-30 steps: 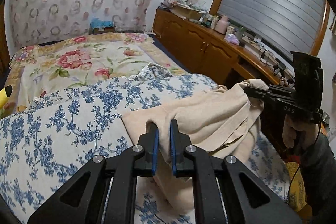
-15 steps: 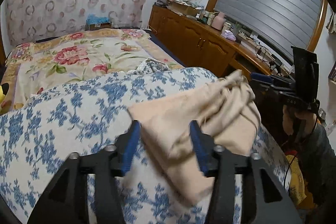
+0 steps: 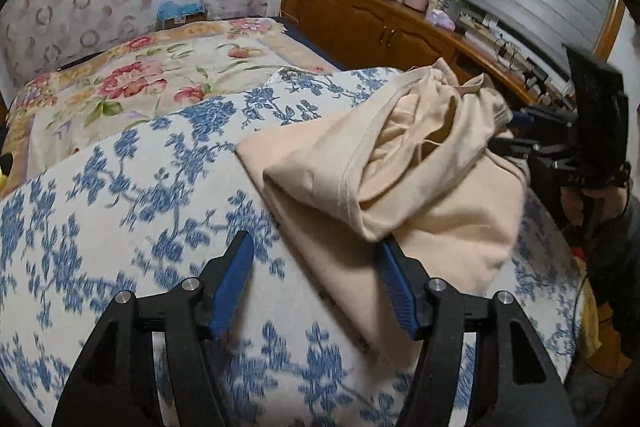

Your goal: Fold small clothes

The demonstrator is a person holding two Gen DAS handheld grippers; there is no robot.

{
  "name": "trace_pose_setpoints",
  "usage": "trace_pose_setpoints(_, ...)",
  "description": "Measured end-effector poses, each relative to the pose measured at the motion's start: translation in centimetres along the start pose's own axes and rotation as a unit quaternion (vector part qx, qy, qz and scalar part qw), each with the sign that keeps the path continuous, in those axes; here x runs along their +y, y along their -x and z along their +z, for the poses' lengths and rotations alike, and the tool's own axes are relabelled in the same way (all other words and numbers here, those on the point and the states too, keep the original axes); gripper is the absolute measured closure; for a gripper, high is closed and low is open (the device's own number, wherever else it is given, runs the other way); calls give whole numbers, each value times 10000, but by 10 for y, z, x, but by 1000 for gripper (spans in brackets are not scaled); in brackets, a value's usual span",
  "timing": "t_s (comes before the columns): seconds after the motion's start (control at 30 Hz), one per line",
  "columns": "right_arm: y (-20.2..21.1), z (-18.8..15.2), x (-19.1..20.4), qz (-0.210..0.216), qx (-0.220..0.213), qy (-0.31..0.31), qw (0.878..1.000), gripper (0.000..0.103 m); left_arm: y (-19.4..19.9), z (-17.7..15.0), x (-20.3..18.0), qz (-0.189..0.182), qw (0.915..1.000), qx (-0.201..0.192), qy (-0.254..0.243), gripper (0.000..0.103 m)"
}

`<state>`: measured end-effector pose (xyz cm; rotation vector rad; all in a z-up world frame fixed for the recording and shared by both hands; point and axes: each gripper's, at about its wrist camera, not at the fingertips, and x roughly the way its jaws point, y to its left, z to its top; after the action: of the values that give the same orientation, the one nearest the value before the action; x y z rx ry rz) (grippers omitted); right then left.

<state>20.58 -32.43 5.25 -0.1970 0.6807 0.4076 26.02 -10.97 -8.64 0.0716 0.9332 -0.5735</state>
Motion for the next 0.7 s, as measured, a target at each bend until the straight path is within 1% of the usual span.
trace_pose_setpoints(0.13, -11, 22, -2, -144, -85, 107, 9998, 45, -9, 13, -2, 181, 9998, -29, -119, 39)
trace_pose_setpoints(0.23, -16, 34, -7, -166, -265, 54, 9995, 45, -8, 27, -1, 350, 9989, -214, -217, 39)
trace_pose_setpoints(0.33, -18, 46, -17, -222, -445, -24, 9988, 46, -6, 43, 6, 491, 9979, -377, -190, 39)
trace_pose_setpoints(0.43, -20, 54, -33, -418, -580, -304, 9970, 46, -1, 58, 20, 663, 9961, -580, -25, 39)
trace_pose_setpoints(0.47, -21, 55, -40, -540, -613, -447, 9957, 46, 1, 63, 26, 721, 9951, -669, 57, 39)
trace_pose_setpoints(0.53, -22, 56, -52, -678, -621, -691, 9934, 46, 6, 69, 39, 834, 9930, -797, 237, 39)
trace_pose_setpoints(0.6, -23, 56, -58, -692, -600, -897, 9917, 46, 9, 72, 53, 889, 9916, -831, 447, 39)
trace_pose_setpoints(0.7, -20, 55, -49, -650, -605, -948, 9915, 46, 11, 68, 58, 855, 9914, -830, 543, 39)
